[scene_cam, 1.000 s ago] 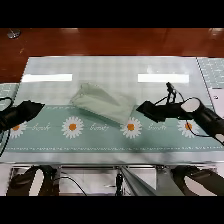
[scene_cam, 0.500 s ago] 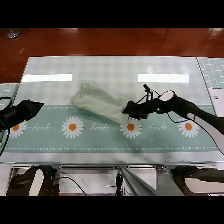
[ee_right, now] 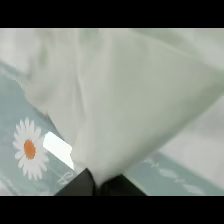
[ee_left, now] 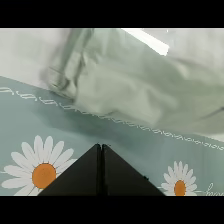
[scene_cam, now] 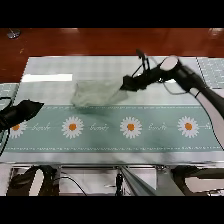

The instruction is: Fold the shirts.

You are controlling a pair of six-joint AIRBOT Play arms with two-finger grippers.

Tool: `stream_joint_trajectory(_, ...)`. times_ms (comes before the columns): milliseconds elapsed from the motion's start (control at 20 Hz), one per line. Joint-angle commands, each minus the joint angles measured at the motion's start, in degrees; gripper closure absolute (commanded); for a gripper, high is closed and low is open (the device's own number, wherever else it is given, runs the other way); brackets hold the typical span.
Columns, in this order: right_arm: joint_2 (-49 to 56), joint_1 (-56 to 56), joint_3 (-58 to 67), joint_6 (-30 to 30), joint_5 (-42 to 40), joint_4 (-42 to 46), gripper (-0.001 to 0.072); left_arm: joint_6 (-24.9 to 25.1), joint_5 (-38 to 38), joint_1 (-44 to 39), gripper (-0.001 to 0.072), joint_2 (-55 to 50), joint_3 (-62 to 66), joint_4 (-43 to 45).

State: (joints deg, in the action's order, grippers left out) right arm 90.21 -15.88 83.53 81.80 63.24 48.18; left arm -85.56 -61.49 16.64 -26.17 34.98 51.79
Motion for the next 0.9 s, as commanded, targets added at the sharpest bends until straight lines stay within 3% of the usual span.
stream_joint_trajectory(0, -0.4, 3.9, 18.9, 6.9, 10.8, 13.6, 0.0683, -1.2, 0.7, 0.0, 0.0684, 0.0, 0.0, 0.0)
stream_joint_trajectory(250, -1.6, 18.1, 33.5, 12.4, 23.0, 16.7, 0.0683, -1.3, 1.1, 0.0, 0.0684, 0.0, 0.0, 0.0)
stream_joint_trajectory(500, -8.2, 35.6, 33.6, 14.0, 29.6, 16.7, 0.0683, -1.3, 2.4, 0.0, 0.0684, 0.0, 0.0, 0.0)
stream_joint_trajectory(700, -10.3, 50.6, 33.2, 14.1, 43.3, 20.7, 0.0683, -1.3, 2.6, 0.0, 0.0684, 0.0, 0.0, 0.0)
stream_joint_trajectory(850, -17.2, 59.1, 25.2, 13.6, 43.3, 25.0, 0.0683, -1.3, 2.6, 0.0, 0.0684, 0.0, 0.0, 0.0)
